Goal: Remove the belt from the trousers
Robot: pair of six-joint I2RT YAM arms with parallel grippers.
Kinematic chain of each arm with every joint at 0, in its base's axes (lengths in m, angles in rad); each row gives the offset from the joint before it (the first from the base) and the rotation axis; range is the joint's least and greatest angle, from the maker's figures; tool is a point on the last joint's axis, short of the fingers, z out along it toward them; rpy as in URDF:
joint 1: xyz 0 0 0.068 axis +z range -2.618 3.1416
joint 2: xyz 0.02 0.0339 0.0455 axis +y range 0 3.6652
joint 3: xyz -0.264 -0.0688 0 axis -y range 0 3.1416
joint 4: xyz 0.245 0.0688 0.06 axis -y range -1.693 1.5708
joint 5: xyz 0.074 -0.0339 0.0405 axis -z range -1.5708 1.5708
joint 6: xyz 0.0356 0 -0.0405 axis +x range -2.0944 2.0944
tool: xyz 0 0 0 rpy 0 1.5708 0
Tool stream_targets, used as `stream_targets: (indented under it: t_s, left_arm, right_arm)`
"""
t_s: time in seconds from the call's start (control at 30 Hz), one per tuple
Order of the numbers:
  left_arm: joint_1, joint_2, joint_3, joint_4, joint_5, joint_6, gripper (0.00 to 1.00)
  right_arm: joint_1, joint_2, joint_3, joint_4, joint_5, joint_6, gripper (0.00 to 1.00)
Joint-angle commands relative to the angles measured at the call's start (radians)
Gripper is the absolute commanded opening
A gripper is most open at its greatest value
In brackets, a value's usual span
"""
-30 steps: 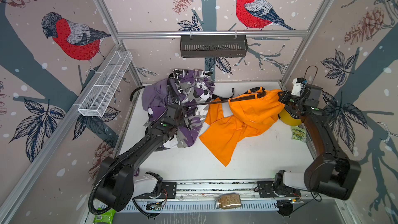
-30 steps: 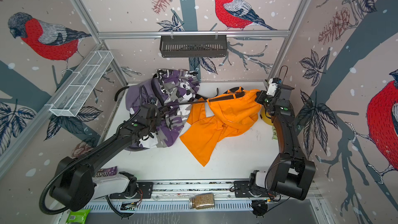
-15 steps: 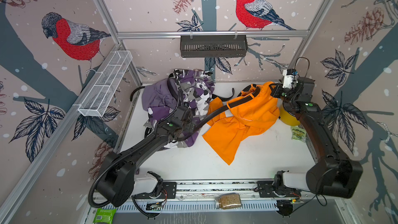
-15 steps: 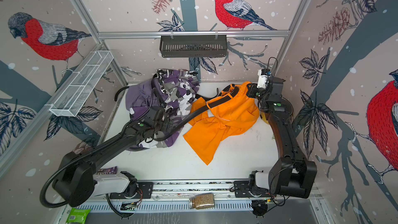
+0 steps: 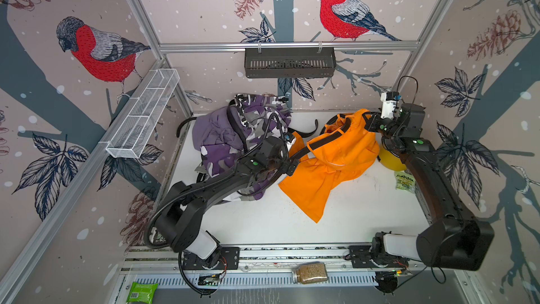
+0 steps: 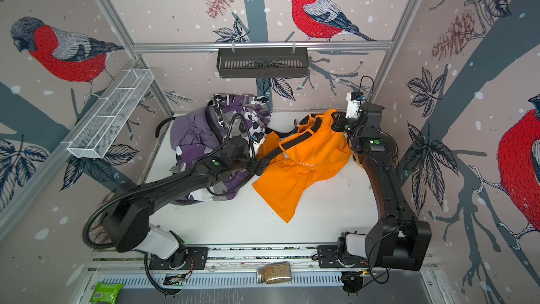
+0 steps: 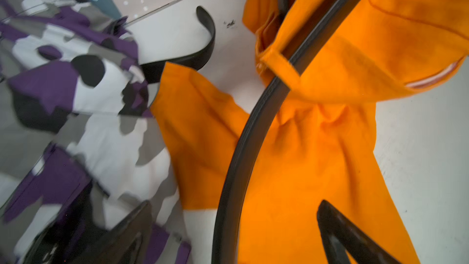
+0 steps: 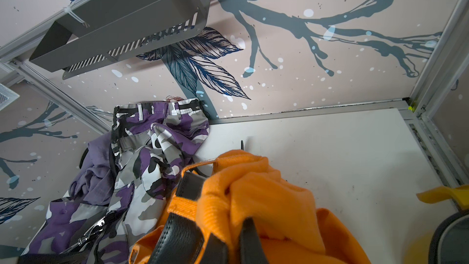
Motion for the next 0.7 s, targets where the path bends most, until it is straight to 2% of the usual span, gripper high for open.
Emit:
stream_targets:
  t_s: [0.0,0.13,0.23,0.33,0.4,0.57,0.67]
  left_arm:
    - [0.0,0.124,0.118,0.088,0.105,0.035,0.97]
    - [0.0,0.224,0.193,0.103,0.169,0.052,0.87]
    - [0.0,0.262,0.21,0.095,0.227,0.044,0.72]
    - [-0.001,0.261,0.169,0.106,0.26,0.02,0.5]
    - [-0.002,0.238,0.124,0.114,0.251,0.003,0.31]
    - [-0.001,0.138,-0.004,0.128,0.203,-0.012,0.01]
    - [0.0,0.077,-0.045,0.09,0.161,0.004,0.0]
  right_arm:
    - [0.006,-0.014,0.005,0.091,-0.015,0.006,0.0]
    - [0.016,-0.018,0.007,0.093,-0.018,0.006,0.0]
    - [0.018,-0.021,0.007,0.094,-0.012,0.008,0.0]
    - [0.016,-0.022,0.005,0.1,-0.002,0.005,0.0]
    - [0.009,-0.02,0.001,0.109,0.007,0.007,0.0]
    - [-0.033,-0.014,-0.001,0.128,0.01,0.014,0.0]
    - [-0.066,-0.007,0.003,0.131,0.014,0.015,0.0]
